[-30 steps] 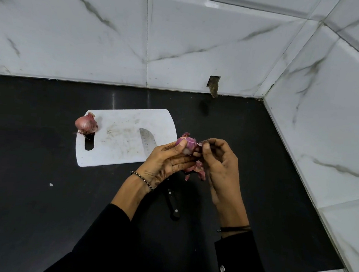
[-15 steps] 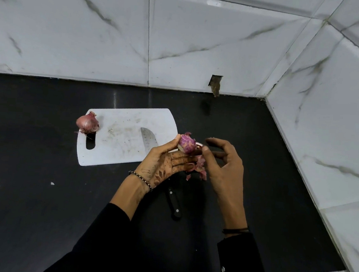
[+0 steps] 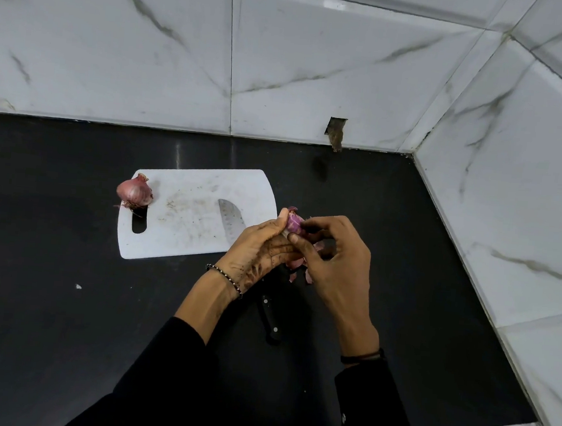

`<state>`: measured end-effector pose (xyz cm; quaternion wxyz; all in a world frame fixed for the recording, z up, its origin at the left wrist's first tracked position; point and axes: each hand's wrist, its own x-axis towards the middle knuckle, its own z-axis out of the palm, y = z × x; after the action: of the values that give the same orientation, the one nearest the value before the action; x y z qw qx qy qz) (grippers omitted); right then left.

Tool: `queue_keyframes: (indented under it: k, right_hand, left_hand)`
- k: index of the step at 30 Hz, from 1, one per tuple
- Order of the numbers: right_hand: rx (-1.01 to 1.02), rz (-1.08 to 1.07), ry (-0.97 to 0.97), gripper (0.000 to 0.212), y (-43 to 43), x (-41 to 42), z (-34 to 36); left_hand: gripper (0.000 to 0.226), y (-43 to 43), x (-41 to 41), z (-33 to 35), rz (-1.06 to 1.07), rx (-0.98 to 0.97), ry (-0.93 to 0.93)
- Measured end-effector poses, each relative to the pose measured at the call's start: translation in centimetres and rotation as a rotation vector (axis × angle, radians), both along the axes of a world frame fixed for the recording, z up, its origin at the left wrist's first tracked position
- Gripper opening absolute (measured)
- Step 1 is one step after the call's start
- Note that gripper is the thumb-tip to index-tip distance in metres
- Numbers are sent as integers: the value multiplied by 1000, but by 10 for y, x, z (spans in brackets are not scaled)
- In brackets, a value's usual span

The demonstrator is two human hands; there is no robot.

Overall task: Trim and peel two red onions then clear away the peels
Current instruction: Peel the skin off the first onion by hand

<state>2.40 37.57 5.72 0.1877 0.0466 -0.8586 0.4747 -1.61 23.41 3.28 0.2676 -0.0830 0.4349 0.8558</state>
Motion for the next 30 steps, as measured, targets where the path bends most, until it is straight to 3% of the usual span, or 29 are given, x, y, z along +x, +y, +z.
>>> queue_keyframes:
  k: [17, 23, 27, 30]
  right_hand:
    - [79, 85, -55, 29, 1, -5, -5]
    - [121, 87, -41, 23, 1, -4, -11]
    - [52, 49, -41, 19, 2, -1, -8]
    - [-92, 25, -104, 29, 0, 2, -3]
  left_hand:
    - [58, 1, -2, 1, 27, -80, 4]
    - [37, 4, -1, 0, -7, -77, 11]
    - [44, 5, 0, 5, 23, -51, -7]
    - [49, 4, 0, 5, 30, -35, -20]
